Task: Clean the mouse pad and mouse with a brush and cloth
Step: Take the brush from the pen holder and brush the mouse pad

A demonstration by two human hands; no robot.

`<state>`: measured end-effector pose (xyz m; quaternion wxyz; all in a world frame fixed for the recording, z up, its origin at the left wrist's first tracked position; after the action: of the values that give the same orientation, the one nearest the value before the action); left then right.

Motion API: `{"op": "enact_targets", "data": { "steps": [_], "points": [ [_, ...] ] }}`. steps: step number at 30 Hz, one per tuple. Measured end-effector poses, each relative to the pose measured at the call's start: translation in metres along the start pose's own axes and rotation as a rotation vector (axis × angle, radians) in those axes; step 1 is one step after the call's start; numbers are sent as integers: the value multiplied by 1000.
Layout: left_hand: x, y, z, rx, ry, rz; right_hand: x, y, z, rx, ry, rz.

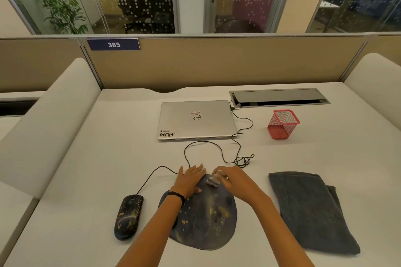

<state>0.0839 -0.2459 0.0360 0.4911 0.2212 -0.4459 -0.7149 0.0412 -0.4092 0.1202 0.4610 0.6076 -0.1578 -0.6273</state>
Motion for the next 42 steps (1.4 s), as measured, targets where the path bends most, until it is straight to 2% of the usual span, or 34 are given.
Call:
{"op": "enact_targets", "data": {
  "steps": [4,8,13,17,21,26,30,42],
  "points": [
    [0,1,0,3,0,-3,-4,-2,-1,-104,14,27],
    [0,0,0,1,3,11,-9,2,-3,26,20,-43],
    [0,1,1,10,-4,-5,-5,-6,0,-132,-20,30],
    [0,1,1,13,-2,-7,-8,0,0,-24,-14,-12],
    [0,0,0,10,-3,-8,-2,-3,1,-137,-36,0],
    [0,2,1,7,-1,-7,-7,1,1,-55,-10,5],
    [1,1,1,13,-3,-3,-8,-2,-1,-176,-20,56],
    [1,1,1,24,-6,3,4,6,-1,-23,-66,-53]
  ]
}}
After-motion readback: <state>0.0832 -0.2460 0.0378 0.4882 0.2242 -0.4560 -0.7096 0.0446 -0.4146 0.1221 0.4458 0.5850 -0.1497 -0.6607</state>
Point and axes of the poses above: each hand's wrist, its own z-axis away from the middle knuckle, its own y-axis out of the back of the hand, x = y × z, the point moved 2 cm from there along -z, towards the middle knuckle, and after that the axes turned 5 degrees about -x, right-handed, at the moved point
